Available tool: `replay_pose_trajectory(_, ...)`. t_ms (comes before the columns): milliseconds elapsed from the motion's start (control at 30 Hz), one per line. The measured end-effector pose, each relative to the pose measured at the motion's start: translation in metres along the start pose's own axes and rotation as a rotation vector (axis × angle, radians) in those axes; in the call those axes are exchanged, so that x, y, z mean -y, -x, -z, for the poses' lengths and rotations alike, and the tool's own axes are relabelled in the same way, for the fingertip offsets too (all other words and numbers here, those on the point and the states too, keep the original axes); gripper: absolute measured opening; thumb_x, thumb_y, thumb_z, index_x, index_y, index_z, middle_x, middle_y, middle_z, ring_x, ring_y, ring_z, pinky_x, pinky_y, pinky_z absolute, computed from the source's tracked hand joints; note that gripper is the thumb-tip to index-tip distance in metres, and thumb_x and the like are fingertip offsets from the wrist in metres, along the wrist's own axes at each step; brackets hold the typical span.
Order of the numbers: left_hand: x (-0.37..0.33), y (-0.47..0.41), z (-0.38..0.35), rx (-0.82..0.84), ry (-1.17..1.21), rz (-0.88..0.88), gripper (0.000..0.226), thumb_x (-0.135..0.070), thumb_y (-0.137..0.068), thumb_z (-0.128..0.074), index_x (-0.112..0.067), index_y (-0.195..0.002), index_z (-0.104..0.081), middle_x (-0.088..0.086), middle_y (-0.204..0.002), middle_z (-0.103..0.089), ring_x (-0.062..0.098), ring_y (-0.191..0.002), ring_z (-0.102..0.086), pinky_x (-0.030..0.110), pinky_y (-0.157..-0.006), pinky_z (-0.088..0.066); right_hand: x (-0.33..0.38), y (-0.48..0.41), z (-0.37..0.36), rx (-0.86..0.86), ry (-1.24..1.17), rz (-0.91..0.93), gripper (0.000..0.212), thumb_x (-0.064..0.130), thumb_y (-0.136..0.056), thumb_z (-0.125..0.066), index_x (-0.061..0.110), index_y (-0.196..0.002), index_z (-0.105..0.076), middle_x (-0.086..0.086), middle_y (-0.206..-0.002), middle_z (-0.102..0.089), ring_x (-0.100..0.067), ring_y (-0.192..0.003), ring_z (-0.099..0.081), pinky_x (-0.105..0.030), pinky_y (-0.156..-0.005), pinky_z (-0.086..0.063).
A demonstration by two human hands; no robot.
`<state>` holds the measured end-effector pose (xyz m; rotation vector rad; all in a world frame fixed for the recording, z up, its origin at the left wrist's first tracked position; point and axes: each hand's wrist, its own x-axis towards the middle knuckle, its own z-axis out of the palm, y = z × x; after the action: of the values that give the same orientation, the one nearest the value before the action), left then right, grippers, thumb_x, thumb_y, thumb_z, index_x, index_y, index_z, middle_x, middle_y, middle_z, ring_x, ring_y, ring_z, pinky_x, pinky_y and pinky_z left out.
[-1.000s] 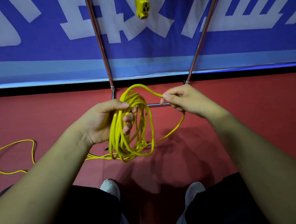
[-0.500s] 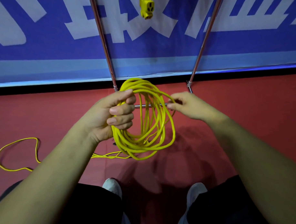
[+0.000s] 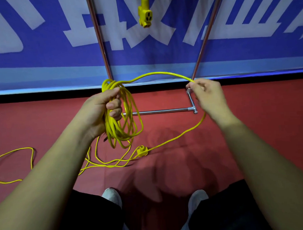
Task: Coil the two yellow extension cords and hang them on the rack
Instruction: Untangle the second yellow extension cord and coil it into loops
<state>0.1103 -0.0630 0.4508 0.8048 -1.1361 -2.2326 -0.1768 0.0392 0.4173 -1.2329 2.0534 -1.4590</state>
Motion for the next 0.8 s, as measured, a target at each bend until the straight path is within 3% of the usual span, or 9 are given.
replay_pose_trajectory(100,0.005,0.000,-0.006,-0.025,-0.037,0.011,0.019,-0.027,-0.090,-0.049,-0.017,-0.074,-0.045,-0.009,-0.043,-0.033,0.008,-0.034,-0.033,0.018,-0.039,-0.031,0.015,0.012,0.017,0.000,0.037,0.133,0.015,0.026,-0.095,-0.055,0.015,-0.095,-0.065,-0.015,-0.055,-0.038,-0.015,-0.048,-0.029,-0.029,-0.046,-0.021)
replay_pose_trajectory(167,0.009,0.001,-0.010,-0.032,-0.056,0.039,0.019,-0.028,-0.088,-0.051,-0.017,-0.074,-0.045,-0.008,-0.044,-0.033,0.009,-0.034,-0.034,0.018,-0.038,-0.033,0.008,0.017,0.018,0.083,0.102,0.136,0.009,0.019,-0.095,-0.055,0.014,-0.097,-0.063,-0.004,-0.051,-0.046,-0.008,-0.045,-0.032,-0.026,-0.046,-0.024)
replay_pose_trajectory(267,0.012,0.003,-0.015,0.001,-0.053,0.089,0.018,-0.028,-0.085,-0.053,-0.016,-0.074,-0.045,-0.008,-0.043,-0.034,0.009,-0.034,-0.035,0.018,-0.038,-0.034,-0.015,0.020,0.010,0.230,0.173,-0.055,0.013,0.004,-0.093,-0.054,0.014,-0.089,-0.062,0.009,-0.054,-0.056,-0.001,-0.040,-0.044,-0.023,-0.048,-0.035)
replay_pose_trajectory(367,0.014,0.006,-0.015,0.088,-0.030,0.149,0.021,-0.028,-0.076,-0.063,-0.014,-0.072,-0.048,-0.005,-0.044,-0.035,0.013,-0.035,-0.039,0.019,-0.039,-0.036,-0.025,0.024,0.004,0.320,0.037,-0.243,0.020,-0.005,-0.089,-0.054,0.014,-0.084,-0.057,-0.011,-0.073,-0.062,-0.014,-0.053,-0.058,-0.030,-0.055,-0.048)
replay_pose_trajectory(433,0.014,0.007,-0.013,0.175,-0.026,0.182,0.024,-0.028,-0.070,-0.070,-0.013,-0.070,-0.052,-0.004,-0.045,-0.036,0.016,-0.036,-0.042,0.021,-0.040,-0.039,-0.023,0.026,0.001,0.389,-0.062,-0.229,0.018,0.000,-0.091,-0.059,0.017,-0.092,-0.054,-0.015,-0.083,-0.063,-0.021,-0.060,-0.060,-0.031,-0.056,-0.048)
replay_pose_trajectory(567,0.012,0.006,-0.009,0.327,-0.011,0.259,0.025,-0.030,-0.071,-0.076,-0.013,-0.071,-0.057,-0.005,-0.045,-0.038,0.013,-0.032,-0.041,0.022,-0.038,-0.035,-0.011,0.027,-0.007,0.430,-0.234,-0.163,0.012,0.016,-0.094,-0.061,0.022,-0.102,-0.055,-0.011,-0.080,-0.065,-0.026,-0.064,-0.058,-0.031,-0.056,-0.048)
replay_pose_trajectory(667,0.012,0.004,-0.007,0.392,-0.039,0.309,0.027,-0.028,-0.071,-0.078,-0.012,-0.072,-0.057,-0.005,-0.044,-0.038,0.012,-0.030,-0.040,0.022,-0.037,-0.026,-0.005,0.021,-0.011,0.346,-0.318,-0.158,0.011,0.019,-0.095,-0.060,0.011,-0.096,-0.053,-0.009,-0.074,-0.062,-0.020,-0.055,-0.055,-0.028,-0.050,-0.043)
replay_pose_trajectory(733,0.013,0.003,-0.006,0.410,-0.120,0.332,0.030,-0.029,-0.067,-0.082,-0.011,-0.071,-0.059,-0.003,-0.044,-0.037,0.014,-0.029,-0.039,0.022,-0.038,-0.021,-0.004,0.017,-0.011,0.315,-0.338,-0.142,0.008,0.019,-0.096,-0.059,0.014,-0.098,-0.054,-0.007,-0.067,-0.058,-0.017,-0.049,-0.048,-0.025,-0.047,-0.037)
replay_pose_trajectory(800,0.016,0.004,-0.008,0.403,-0.207,0.345,0.035,-0.031,-0.063,-0.086,-0.009,-0.070,-0.060,-0.001,-0.044,-0.036,0.015,-0.028,-0.038,0.017,-0.036,-0.026,-0.004,0.015,-0.011,0.325,-0.298,-0.085,0.004,0.017,-0.095,-0.060,0.021,-0.097,-0.059,-0.005,-0.062,-0.055,-0.014,-0.048,-0.044,-0.024,-0.048,-0.035)
